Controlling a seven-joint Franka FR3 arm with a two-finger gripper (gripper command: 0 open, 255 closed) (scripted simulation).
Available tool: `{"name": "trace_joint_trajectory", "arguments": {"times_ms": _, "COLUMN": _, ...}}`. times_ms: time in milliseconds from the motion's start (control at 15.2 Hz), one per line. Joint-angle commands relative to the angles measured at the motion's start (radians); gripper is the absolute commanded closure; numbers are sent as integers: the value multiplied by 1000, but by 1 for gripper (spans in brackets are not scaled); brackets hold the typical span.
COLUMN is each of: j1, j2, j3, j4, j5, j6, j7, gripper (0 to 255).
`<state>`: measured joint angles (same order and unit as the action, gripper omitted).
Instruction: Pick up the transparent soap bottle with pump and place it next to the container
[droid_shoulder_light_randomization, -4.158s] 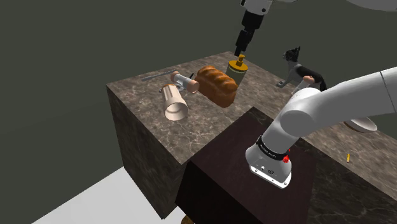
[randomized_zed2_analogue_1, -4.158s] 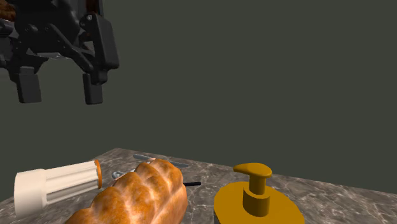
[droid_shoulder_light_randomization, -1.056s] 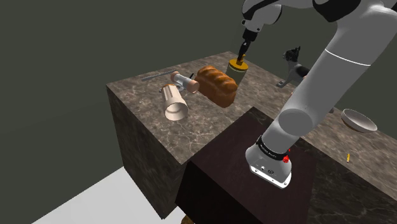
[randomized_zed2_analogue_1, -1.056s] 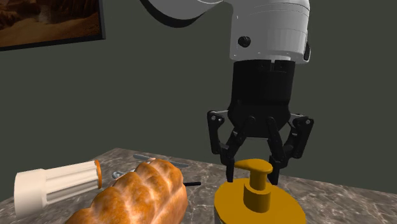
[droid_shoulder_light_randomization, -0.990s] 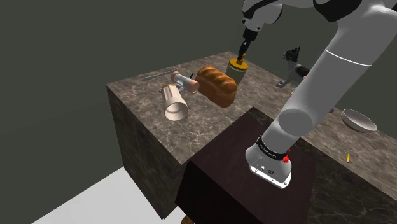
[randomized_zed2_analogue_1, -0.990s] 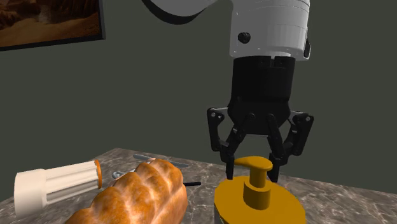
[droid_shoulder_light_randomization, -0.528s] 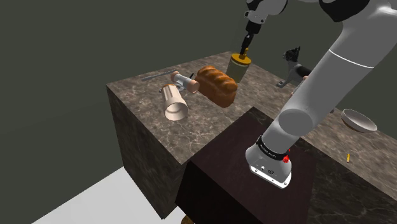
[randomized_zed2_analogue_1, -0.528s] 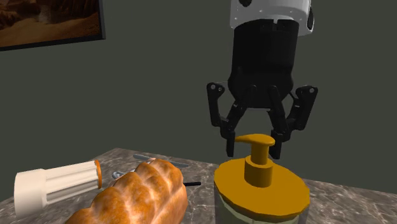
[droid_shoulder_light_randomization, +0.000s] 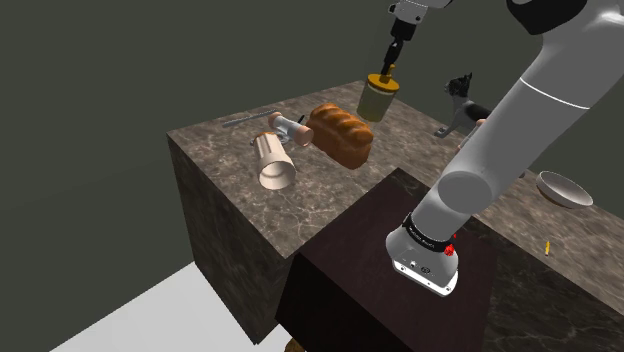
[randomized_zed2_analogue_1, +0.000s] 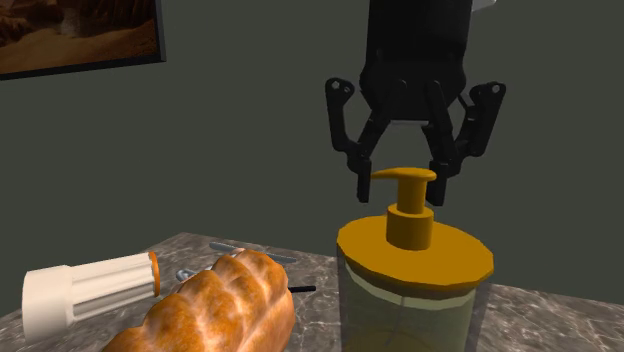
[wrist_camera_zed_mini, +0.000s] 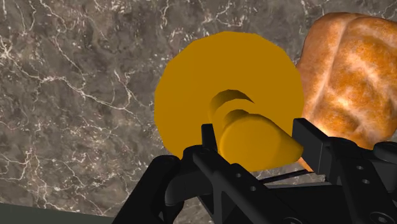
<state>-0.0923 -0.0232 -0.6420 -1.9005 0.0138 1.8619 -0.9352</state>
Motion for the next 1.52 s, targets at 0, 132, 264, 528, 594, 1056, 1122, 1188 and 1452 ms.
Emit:
{"name": "trace_joint_trajectory", "arguments": {"times_ms": 0, "j1": 0, "j2": -3, "j3": 0, "j4": 27, "j5": -2, "j6": -29, "j7": 1, "gripper": 255}}
{"name": "trace_joint_trajectory", "arguments": {"times_ms": 132, "j1": 0, "j2": -5, "j3": 1, "j4": 52, "j5": -3, "j6": -55, "j7": 2, "gripper": 255}}
{"name": "trace_joint_trajectory", "arguments": {"times_ms": 264, "j1": 1, "j2": -6, "j3": 1, "j4": 77, "j5": -4, "j6": -82, "j7": 4, "gripper": 255}}
{"name": "trace_joint_trajectory", "arguments": {"times_ms": 528, "j1": 1, "j2": -5, "j3": 1, "j4": 132, "j5": -4, "j6": -136, "j7": 4, "gripper": 255}}
{"name": "trace_joint_trajectory", "arguments": {"times_ms": 594, "j1": 1, "j2": -5, "j3": 1, "j4": 146, "j5": -3, "j6": -150, "j7": 4, "gripper": 255}}
{"name": "trace_joint_trajectory", "arguments": {"times_ms": 1056, "j1": -1, "j2": 10, "j3": -2, "j4": 255, "j5": 6, "j6": -247, "j7": 0, "gripper": 255}}
{"name": "trace_joint_trajectory", "arguments": {"times_ms": 1122, "j1": -2, "j2": 14, "j3": -3, "j4": 272, "j5": 8, "j6": -261, "j7": -1, "gripper": 255}}
{"name": "trace_joint_trajectory", "arguments": {"times_ms": 1188, "j1": -3, "j2": 17, "j3": -3, "j4": 289, "j5": 10, "j6": -275, "j7": -3, "gripper": 255}}
{"name": "trace_joint_trajectory", "arguments": {"times_ms": 1452, "j1": -7, "j2": 36, "j3": -7, "j4": 362, "j5": 21, "j6": -334, "j7": -9, "gripper": 255}}
